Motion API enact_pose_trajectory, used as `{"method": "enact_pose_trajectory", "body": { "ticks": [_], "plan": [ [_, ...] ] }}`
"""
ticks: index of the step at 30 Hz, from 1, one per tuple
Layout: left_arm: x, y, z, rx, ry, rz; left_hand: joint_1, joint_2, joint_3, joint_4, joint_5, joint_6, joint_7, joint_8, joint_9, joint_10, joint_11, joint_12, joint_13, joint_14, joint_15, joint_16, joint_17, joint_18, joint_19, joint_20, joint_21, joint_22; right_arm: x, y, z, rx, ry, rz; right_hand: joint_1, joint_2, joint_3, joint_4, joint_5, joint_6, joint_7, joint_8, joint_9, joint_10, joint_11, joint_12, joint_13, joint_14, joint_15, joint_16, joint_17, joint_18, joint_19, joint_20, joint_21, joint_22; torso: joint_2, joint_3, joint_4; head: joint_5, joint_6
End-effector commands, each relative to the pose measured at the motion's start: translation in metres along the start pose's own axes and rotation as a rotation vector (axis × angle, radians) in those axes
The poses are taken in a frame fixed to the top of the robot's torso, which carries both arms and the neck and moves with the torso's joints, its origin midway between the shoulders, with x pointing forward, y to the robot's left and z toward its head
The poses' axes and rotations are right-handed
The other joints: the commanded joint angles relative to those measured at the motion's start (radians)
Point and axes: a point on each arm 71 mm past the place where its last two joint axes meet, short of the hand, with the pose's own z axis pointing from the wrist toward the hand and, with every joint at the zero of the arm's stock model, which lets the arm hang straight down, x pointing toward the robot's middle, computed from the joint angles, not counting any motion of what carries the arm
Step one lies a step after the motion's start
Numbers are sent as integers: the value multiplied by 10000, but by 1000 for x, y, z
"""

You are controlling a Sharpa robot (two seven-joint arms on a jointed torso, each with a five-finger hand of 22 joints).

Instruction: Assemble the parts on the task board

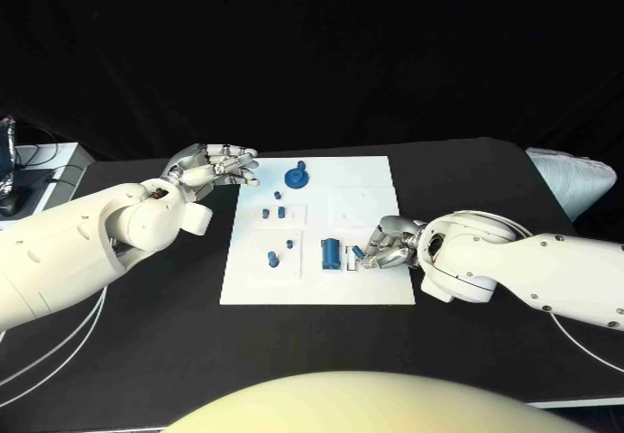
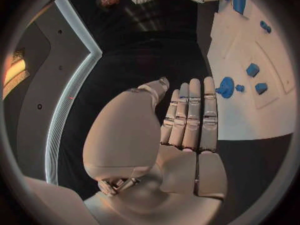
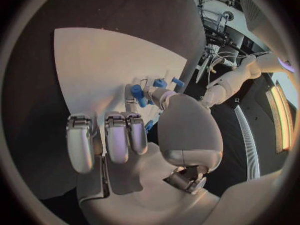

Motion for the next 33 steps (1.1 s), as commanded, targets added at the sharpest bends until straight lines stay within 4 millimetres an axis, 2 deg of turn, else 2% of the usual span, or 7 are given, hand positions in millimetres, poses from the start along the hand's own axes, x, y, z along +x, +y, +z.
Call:
{"method": "enact_pose_trajectory", "body": {
  "ticks": [1, 7, 11, 21, 33],
  "plan": [
    [2, -1, 0, 55, 134, -93, -95, 20, -7, 80, 7, -55, 27, -42, -17, -71, 3, -6, 15, -67, -18, 31, 17, 102, 2, 25, -38, -16, 1, 1, 1, -31, 148, -52, -113, 25, -68, 10, -57, 74, -18, 28, -14, 1049, -21, 21, 2629, 1026, -21, 43, 2633, -121, 1018, -12, -42, 2603, -4, -14, 2, 18, 1],
    [2, -1, 0, 50, 133, -89, -102, 25, -7, 89, 7, -56, 29, -43, -18, -72, 5, -5, 16, -67, -16, 32, 19, 102, 3, 26, -41, -18, 1, 2, 5, -2, 123, -106, -197, 9, -145, 69, -34, 77, -15, 15, -40, 1049, -18, 21, 2629, 1026, -20, 43, 2633, -118, 1014, -12, -55, 2599, -5, -10, 5, 24, 1],
    [2, -1, -1, 47, 131, -87, -110, 32, -8, 102, 7, -57, 30, -44, -20, -74, 6, -4, 17, -68, -14, 33, 21, 102, 4, 28, -45, -20, 0, 3, 8, 18, 72, -154, -297, -30, -356, 131, 289, 101, -16, 4, -85, 1049, -20, 21, 2629, 1026, -23, 43, 2633, -118, 1014, -16, -54, 2599, -4, -2, 3, 32, 1],
    [1, -1, -1, 32, 115, -76, -110, 32, -8, 102, 7, -57, 30, -44, -20, -74, 6, -4, 17, -68, -14, 33, 21, 102, 4, 28, -45, -20, 1, 1, 11, 127, 332, -400, -459, -166, -680, 257, 226, 95, 1, -32, -152, 1049, -5, 21, 2629, 1026, -11, 43, 2633, -105, 995, -11, -122, 2581, -3, 2, -9, 82, 1],
    [1, -1, -1, 14, 128, -77, -128, 46, -11, 132, 7, -58, 33, -45, -23, -80, 9, 0, 19, -70, -10, 35, 27, 102, 8, 31, -55, -27, 4, 4, 10, 38, 531, -513, -526, -219, -806, 329, 191, 92, 10, -50, -183, 1049, 5, 21, 2629, 1026, -4, 43, 2633, -97, 984, -6, -162, 2570, -5, 4, -6, 111, 1]
  ]
}}
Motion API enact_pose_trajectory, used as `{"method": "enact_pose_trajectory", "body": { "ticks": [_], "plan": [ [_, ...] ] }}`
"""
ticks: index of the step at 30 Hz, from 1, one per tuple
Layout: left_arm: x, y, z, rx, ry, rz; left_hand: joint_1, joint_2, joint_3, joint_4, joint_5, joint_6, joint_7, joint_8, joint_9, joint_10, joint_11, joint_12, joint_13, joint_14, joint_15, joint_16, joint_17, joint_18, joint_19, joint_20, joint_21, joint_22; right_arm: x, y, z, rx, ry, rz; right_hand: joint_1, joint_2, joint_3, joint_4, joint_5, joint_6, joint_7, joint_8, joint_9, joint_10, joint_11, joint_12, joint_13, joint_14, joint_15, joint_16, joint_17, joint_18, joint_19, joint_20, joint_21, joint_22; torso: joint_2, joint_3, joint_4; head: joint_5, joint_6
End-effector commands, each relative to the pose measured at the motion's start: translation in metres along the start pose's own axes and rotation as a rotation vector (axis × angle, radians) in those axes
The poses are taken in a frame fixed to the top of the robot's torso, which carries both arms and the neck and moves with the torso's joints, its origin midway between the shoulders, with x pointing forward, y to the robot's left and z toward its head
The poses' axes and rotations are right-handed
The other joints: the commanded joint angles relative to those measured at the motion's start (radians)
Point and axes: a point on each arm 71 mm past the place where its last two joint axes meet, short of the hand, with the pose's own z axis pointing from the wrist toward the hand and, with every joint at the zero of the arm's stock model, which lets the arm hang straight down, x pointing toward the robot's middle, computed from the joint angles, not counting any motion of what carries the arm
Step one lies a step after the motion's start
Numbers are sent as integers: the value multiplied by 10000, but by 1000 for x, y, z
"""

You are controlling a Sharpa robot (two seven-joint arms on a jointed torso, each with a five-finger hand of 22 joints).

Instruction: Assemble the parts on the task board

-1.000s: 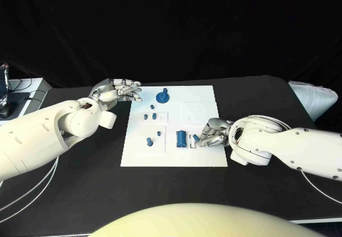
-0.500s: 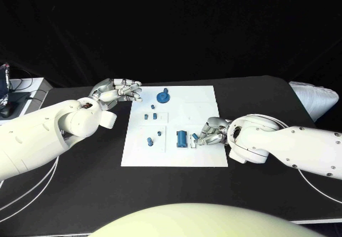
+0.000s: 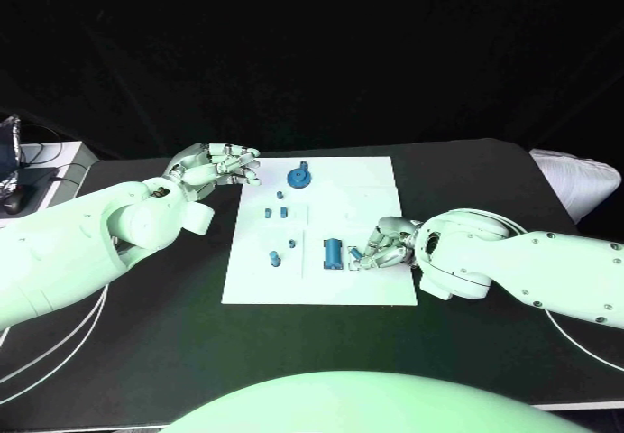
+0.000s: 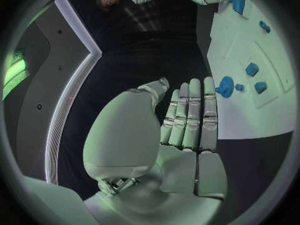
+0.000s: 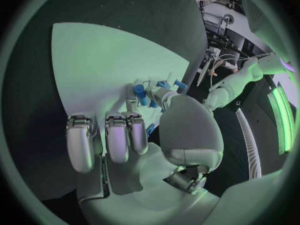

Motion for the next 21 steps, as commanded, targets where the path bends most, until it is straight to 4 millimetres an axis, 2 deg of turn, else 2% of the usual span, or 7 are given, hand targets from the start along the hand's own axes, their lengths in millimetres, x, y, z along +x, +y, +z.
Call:
{"method": "enact_pose_trajectory", "body": {
  "ticks": [1, 7, 15, 18, 21],
  "plan": [
    [2, -1, 0, 47, 142, -95, -88, 6, 6, 61, 7, -60, 34, -46, -16, -81, 10, 0, 15, -71, -10, 35, 11, 103, 8, 32, -52, -15, 3, 2, -1, -74, 203, -214, -97, 6, -62, -3, -28, 11, 91, -60, -15, 1049, 7, 21, 2632, 1027, -3, 43, 2633, -96, 984, -6, -36, 2574, 1, -1, -1, 19, 2],
    [2, -1, 0, 45, 132, -91, -88, 6, 6, 61, 7, -60, 34, -46, -16, -81, 10, 0, 15, -71, -10, 35, 11, 103, 8, 32, -52, -15, 0, 2, -1, -95, -222, -142, -209, -43, -225, 137, -35, 32, 97, -72, -57, 1049, 12, 21, 2632, 1027, 3, 43, 2633, -92, 978, 0, -56, 2568, -6, -10, 1, 12, 2],
    [1, -1, 0, 44, 123, -86, -93, 14, 7, 77, 7, -61, 34, -47, -19, -86, 10, 3, 16, -73, -9, 37, 16, 104, 12, 34, -60, -20, -1, 4, -2, -173, -465, -30, -367, 0, -399, 396, -50, 93, 84, -70, -111, 1049, 5, 21, 2632, 1027, 1, 43, 2633, -102, 991, 2, -11, 2581, -2, 0, 6, 25, 2],
    [1, -1, 0, 42, 120, -85, -93, 14, 7, 77, 7, -61, 34, -47, -19, -86, 10, 3, 16, -73, -9, 37, 16, 104, 12, 34, -60, -20, -1, 4, -2, -194, -508, 4, -420, 88, -437, 533, -21, 123, 73, -66, -135, 1049, -5, 21, 2632, 1027, -6, 43, 2633, -106, 998, -2, 12, 2587, -2, -5, -1, 16, 2],
    [1, -1, 0, 42, 120, -84, -110, 37, 8, 106, 8, -57, 33, -45, -21, -87, 11, 8, 19, -73, -7, 39, 21, 104, 17, 36, -69, -25, -1, 4, -2, -201, -508, 34, -363, 418, -352, 687, 176, 173, 43, -49, -166, 1049, -30, 21, 2632, 1027, -28, 43, 2633, -109, 1002, -15, 28, 2591, -1, -6, -1, 22, 2]
  ]
}}
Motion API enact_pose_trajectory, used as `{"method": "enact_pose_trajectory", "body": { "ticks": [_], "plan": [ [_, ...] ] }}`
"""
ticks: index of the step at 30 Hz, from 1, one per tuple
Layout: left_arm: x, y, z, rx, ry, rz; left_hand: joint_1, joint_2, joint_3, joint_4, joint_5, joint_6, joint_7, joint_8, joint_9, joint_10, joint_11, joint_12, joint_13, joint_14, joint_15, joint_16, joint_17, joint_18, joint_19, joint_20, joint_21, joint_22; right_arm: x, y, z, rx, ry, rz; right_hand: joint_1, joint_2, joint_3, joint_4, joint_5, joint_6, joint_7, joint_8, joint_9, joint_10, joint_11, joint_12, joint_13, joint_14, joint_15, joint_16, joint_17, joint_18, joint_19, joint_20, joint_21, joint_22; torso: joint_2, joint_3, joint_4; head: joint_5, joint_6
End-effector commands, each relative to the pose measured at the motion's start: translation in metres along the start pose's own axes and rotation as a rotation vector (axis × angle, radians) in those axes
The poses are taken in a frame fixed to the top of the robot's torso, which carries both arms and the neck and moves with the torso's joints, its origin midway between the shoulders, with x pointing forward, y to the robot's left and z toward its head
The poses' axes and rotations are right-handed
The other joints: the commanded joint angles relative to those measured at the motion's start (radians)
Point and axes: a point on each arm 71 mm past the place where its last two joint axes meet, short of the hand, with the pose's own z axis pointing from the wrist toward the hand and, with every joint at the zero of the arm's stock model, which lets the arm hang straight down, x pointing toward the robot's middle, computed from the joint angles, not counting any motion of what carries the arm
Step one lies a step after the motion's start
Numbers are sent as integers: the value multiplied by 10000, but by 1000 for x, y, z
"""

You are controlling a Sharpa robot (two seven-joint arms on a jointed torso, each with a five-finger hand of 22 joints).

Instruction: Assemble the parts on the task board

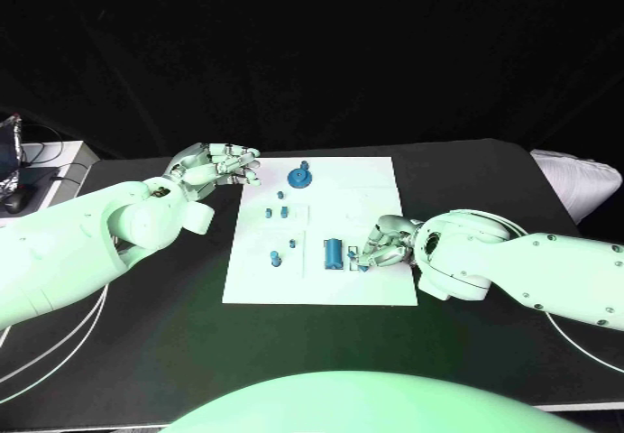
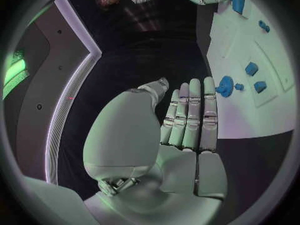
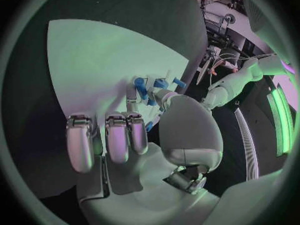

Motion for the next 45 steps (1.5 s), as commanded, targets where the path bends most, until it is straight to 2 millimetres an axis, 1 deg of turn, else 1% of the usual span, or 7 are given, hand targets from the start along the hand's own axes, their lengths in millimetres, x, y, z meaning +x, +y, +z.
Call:
{"method": "enact_pose_trajectory", "body": {
  "ticks": [1, 7, 16, 23, 27, 34, 45],
  "plan": [
    [2, -1, 0, 60, 135, -91, -85, 11, -8, 67, 8, -57, 34, -46, -14, -87, 11, 8, 11, -73, -7, 40, 14, 104, 17, 36, -69, -13, -1, 1, 0, -89, -166, 4, 89, 259, 47, 95, 163, 77, 0, -4, -20, 1049, -36, 21, 2634, 1027, -32, 43, 2634, -112, 1006, -20, 62, 2587, 2, -1, -2, -9, 2],
    [2, -1, 0, 62, 135, -91, -97, 21, -9, 85, 7, -57, 35, -46, -15, -87, 13, 10, 12, -73, -6, 41, 16, 104, 19, 38, -73, -16, 1, 1, -1, -91, -46, 85, 274, 380, 117, 11, 275, 110, -32, 27, -28, 1049, -63, 21, 2634, 1027, -51, 43, 2634, -118, 1015, -31, 94, 2596, -2, 0, -7, -20, 2],
    [2, -1, 0, 62, 137, -91, -101, 39, -4, 102, 8, -54, 31, -45, -16, -90, 10, 13, 14, -75, -6, 42, 20, 105, 23, 39, -80, -21, 3, 3, -1, -131, 195, 48, 973, 227, 281, -723, 257, 126, -94, 153, -2, 1049, -123, 21, 2634, 1027, -104, 43, 2634, -123, 1021, -80, 117, 2602, 0, 1, -3, -13, 2],
    [1, -1, 0, 58, 114, -83, -101, 39, -4, 102, 8, -54, 31, -45, -16, -90, 10, 13, 14, -75, -6, 42, 20, 105, 23, 39, -80, -21, 3, 3, -1, -146, 197, -155, 845, -67, 92, -745, 57, 114, -77, 176, -16, 1049, -107, 21, 2634, 1027, -94, 43, 2634, -120, 1017, -77, 104, 2598, -4, -5, -5, -14, 2],
    [1, -1, 0, 58, 112, -81, -101, 39, -4, 102, 8, -54, 31, -45, -16, -90, 10, 13, 14, -75, -6, 42, 20, 105, 23, 39, -80, -21, 3, 4, 0, -158, 152, -278, 832, -89, 75, -741, 32, 117, -77, 179, -19, 1049, -107, 21, 2634, 1027, -93, 43, 2634, -120, 1017, -77, 102, 2598, -3, -6, -4, -18, 2],
    [1, -1, 0, 57, 108, -79, -101, 39, -4, 102, 8, -54, 31, -45, -16, -90, 10, 13, 14, -75, -6, 42, 20, 105, 23, 39, -80, -21, 1, 6, 0, -223, -194, -181, 522, 187, 57, -368, 41, 205, -93, 231, -59, 1049, -114, 21, 2634, 1027, -92, 43, 2634, -138, 1042, -73, 192, 2622, -5, -4, -4, -29, 2],
    [1, -1, -1, 58, 109, -76, -87, 46, 0, 115, 8, -47, 23, -40, -18, -97, 4, 20, 18, -78, -10, 45, 29, 108, 32, 40, -94, -30, 0, 6, 1, -215, -216, -304, 736, 175, 123, -543, 176, 341, -189, 380, -15, 1049, -192, 21, 2634, 1027, -143, 43, 2634, -142, 1047, -106, 210, 2627, -1, -6, -2, -30, 2]
  ]
}}
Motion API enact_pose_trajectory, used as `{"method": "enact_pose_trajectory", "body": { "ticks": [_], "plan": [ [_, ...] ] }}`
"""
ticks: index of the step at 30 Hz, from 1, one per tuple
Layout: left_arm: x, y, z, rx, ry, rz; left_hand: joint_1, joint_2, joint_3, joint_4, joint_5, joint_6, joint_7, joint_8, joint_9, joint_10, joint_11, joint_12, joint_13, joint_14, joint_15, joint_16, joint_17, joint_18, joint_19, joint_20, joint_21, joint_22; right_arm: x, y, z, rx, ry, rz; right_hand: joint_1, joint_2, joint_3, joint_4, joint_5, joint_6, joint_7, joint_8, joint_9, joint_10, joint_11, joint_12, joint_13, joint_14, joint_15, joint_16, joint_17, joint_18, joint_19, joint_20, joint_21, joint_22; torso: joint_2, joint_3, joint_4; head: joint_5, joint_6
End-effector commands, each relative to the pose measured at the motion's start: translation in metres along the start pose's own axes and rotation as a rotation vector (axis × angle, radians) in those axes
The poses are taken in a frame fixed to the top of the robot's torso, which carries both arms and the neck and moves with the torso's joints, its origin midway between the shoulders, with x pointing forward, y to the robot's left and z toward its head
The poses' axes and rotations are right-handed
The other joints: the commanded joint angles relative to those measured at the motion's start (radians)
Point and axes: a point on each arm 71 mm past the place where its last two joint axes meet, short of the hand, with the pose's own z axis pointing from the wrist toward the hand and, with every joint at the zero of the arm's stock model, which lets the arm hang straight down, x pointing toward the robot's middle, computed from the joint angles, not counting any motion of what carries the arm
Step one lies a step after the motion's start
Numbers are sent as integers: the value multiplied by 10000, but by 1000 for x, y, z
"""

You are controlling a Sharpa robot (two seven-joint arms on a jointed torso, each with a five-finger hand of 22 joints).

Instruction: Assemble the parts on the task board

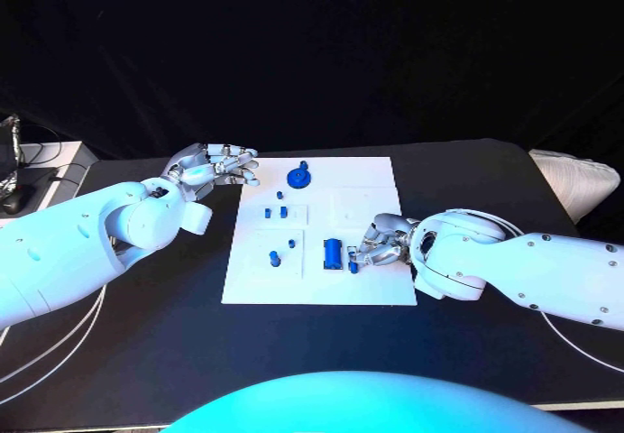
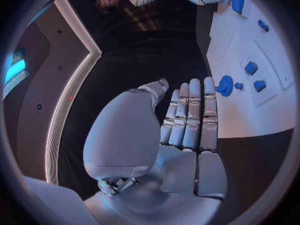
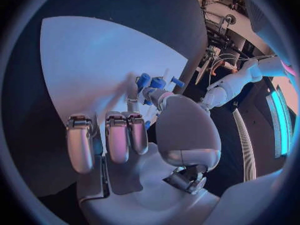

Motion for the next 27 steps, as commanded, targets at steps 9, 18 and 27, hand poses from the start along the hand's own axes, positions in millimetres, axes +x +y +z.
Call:
{"method": "enact_pose_trajectory", "body": {
  "ticks": [9, 18, 27],
  "plan": [
    [2, -1, 0, 66, 125, -85, -75, 39, -1, 70, 8, -36, 19, -34, -11, -98, 3, 23, 11, -79, -11, 47, 13, 109, 35, 41, -60, -13, -3, 0, 0, -97, -442, -151, 80, 46, -29, -18, 79, 119, -2, 114, 23, 1045, -54, 21, 2627, 1026, -80, 43, 2635, -142, 1049, -106, 39, 2632, 4, 4, 1, -18, 2],
    [2, -1, 0, 68, 128, -86, -75, 39, -1, 70, 8, -36, 19, -34, -11, -98, 3, 23, 11, -79, -11, 47, 13, 109, 35, 41, -60, -13, -6, -6, -9, -534, -469, 270, -426, -643, -744, 365, -136, 126, -11, 279, 22, 1045, -61, 21, 2627, 1026, -92, 43, 2635, -142, 1049, -129, 39, 2632, 0, 7, -8, 6, 2],
    [2, -1, 0, 77, 128, -88, -75, 39, -1, 70, 8, -36, 19, -34, -11, -98, 3, 23, 11, -79, -11, 47, 13, 109, 35, 41, -60, -13, -3, -12, -19, -904, 179, 308, 1010, -440, -3045, 806, -2272, 120, -76, 579, -97, 1045, -111, 21, 2627, 1026, -138, 43, 2635, -142, 1049, -164, 39, 2632, 3, 14, -11, -8, 2]
  ]
}}
